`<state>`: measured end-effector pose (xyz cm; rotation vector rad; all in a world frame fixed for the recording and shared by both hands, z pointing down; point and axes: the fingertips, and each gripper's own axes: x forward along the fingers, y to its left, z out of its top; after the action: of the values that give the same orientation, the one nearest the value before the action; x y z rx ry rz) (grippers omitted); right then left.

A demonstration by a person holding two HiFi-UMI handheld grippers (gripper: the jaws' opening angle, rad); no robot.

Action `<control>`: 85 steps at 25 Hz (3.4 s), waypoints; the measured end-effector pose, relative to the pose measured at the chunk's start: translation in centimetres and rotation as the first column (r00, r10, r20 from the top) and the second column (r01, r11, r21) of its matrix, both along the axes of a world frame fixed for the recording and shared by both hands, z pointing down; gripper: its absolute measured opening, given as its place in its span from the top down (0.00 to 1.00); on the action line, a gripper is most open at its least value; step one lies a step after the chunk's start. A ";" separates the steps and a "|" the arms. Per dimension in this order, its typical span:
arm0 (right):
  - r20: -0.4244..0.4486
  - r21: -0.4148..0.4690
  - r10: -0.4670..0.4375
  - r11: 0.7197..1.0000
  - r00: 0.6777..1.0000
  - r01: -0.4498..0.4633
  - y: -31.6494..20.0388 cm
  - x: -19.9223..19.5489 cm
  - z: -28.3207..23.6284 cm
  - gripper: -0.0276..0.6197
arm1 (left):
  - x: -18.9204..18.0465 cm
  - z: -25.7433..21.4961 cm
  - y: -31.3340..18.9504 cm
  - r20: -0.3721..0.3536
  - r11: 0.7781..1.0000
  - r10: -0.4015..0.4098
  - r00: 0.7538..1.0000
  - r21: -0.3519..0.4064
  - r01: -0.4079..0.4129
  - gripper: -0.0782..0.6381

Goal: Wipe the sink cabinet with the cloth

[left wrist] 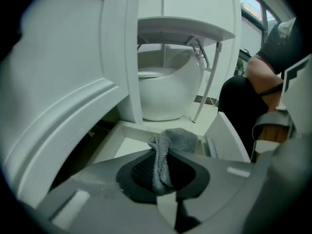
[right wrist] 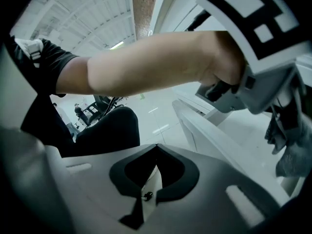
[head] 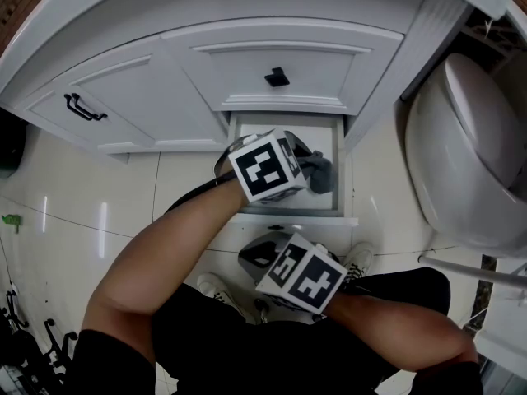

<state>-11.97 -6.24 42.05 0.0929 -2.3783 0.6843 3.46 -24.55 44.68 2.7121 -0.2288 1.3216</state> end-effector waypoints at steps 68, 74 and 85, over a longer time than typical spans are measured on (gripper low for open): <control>-0.013 0.008 -0.016 1.000 1.000 0.017 2.2 0.4 0.5 0.95 | 0.8 1.4 4.5 0.070 0.976 0.219 0.973 -0.028 -0.218 0.84; -0.009 0.005 -0.024 1.000 1.000 0.024 2.5 0.6 0.5 0.95 | -3.3 3.9 4.9 0.188 0.980 0.198 0.962 -0.068 -0.188 0.84; -0.022 0.008 -0.025 1.000 0.999 0.026 2.5 0.0 1.0 0.95 | -11.6 3.5 4.8 0.243 0.996 0.087 0.966 -0.042 -0.079 0.84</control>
<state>-11.97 -3.78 43.01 0.0731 -2.3581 0.6581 -8.14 -19.79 48.15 2.5536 -0.1149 1.6699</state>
